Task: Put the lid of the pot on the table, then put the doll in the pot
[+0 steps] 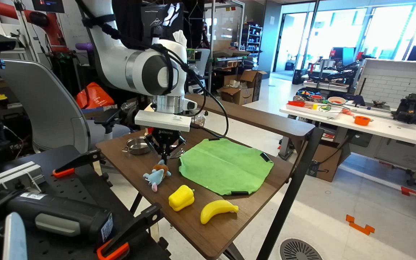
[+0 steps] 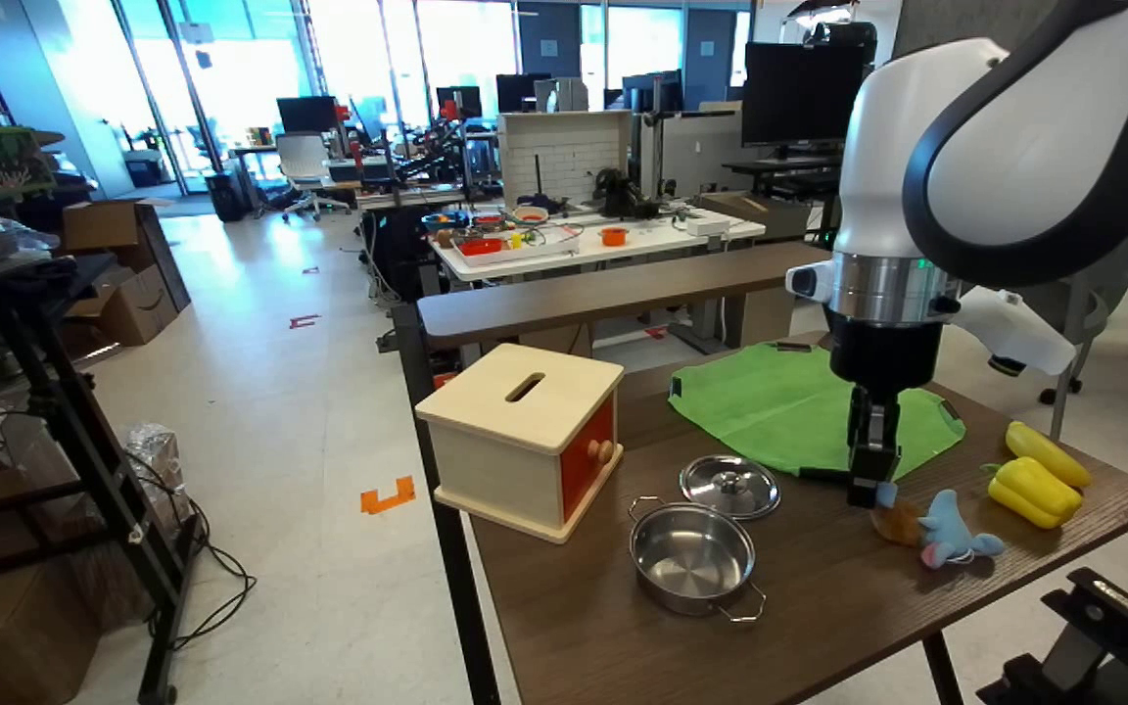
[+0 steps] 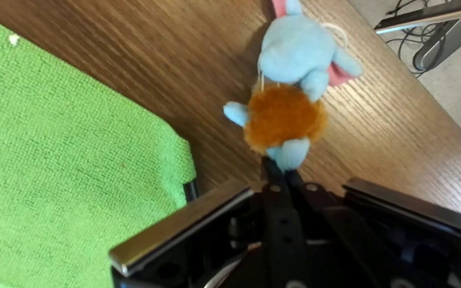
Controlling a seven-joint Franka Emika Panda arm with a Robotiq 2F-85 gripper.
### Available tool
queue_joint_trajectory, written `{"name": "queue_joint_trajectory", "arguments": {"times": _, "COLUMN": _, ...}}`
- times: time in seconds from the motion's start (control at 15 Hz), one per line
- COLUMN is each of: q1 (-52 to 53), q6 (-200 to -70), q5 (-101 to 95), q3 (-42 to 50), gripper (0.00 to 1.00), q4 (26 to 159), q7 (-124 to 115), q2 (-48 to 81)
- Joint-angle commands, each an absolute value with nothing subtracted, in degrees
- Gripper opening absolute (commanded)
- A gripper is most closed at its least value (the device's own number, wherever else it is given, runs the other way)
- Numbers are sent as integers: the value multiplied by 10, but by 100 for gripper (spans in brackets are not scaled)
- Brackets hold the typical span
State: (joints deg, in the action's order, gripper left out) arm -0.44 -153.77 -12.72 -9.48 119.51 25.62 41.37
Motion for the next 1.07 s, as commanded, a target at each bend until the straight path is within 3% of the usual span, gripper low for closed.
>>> {"name": "queue_joint_trajectory", "arguments": {"times": 0.0, "q1": -19, "q6": -1518, "q5": -117, "q3": -109, "gripper": 1, "q4": 1184, "q7": 273, "q2": 416}}
{"name": "queue_joint_trajectory", "arguments": {"times": 0.67, "q1": 23, "q6": -1497, "q5": -129, "q3": -115, "gripper": 1, "q4": 1256, "q7": 248, "q2": 295}}
{"name": "queue_joint_trajectory", "arguments": {"times": 1.0, "q1": 51, "q6": -1439, "q5": -121, "q3": -126, "gripper": 1, "q4": 1209, "q7": 250, "q2": 275}}
